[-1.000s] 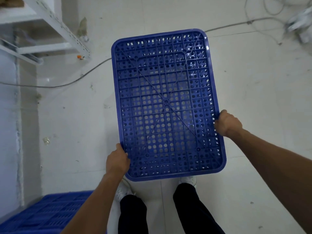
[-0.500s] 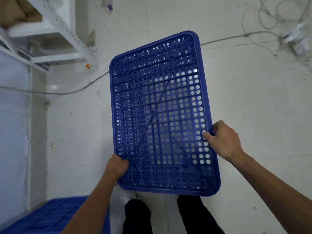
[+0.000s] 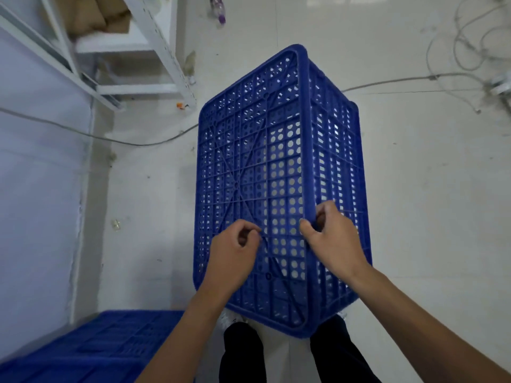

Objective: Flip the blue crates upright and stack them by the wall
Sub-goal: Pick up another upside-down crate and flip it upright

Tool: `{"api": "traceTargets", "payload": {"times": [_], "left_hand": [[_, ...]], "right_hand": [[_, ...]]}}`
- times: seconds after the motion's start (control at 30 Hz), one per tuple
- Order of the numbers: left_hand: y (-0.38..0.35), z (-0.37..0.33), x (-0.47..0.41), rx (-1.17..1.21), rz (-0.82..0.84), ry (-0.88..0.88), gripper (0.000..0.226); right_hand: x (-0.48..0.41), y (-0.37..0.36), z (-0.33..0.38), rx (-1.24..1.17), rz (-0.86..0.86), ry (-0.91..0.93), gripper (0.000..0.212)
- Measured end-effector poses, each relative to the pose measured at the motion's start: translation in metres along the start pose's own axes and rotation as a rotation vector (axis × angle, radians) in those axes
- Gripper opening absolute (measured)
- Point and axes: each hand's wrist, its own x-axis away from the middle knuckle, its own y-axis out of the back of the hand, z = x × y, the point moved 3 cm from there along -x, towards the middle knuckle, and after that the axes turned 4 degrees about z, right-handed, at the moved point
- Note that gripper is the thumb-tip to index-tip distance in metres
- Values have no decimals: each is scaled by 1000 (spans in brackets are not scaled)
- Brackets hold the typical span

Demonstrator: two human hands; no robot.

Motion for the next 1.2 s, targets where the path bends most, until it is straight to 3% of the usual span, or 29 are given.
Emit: {"api": "traceTargets", "payload": {"times": [0.2,0.37,0.53,0.63,0.8,0.97,1.03,1.13,1.2], "left_hand": [[18,-6,20,8,-18,-128,14],[53,31,22,-94,-192,34,37],[97,82,-6,-105,-254,253,24],[120,110,-17,0,-220,291,13],[128,140,-31,-72,-169,314,12],[121,155,-32,-92,-143,327,17],[118,157,-31,-104,-132,346,17],[113,156,-30,-105,-158,348,17],[108,154,-28,-101,-187,330,16]], "right_hand": [[8,-43,59,7,141,158,14],[10,-78,81,-56,259,214,26],[-17,-68,61,-18,-22,77,45],[-33,-66,36,107,18,0,57],[-36,-78,23,145,6,35,64],[-41,-67,17,115,-236,-49,63],[-49,-65,2,67,-145,-184,71],[-52,-73,-21,-216,156,-406,73],[-49,-77,-30,-347,205,-456,68]]}}
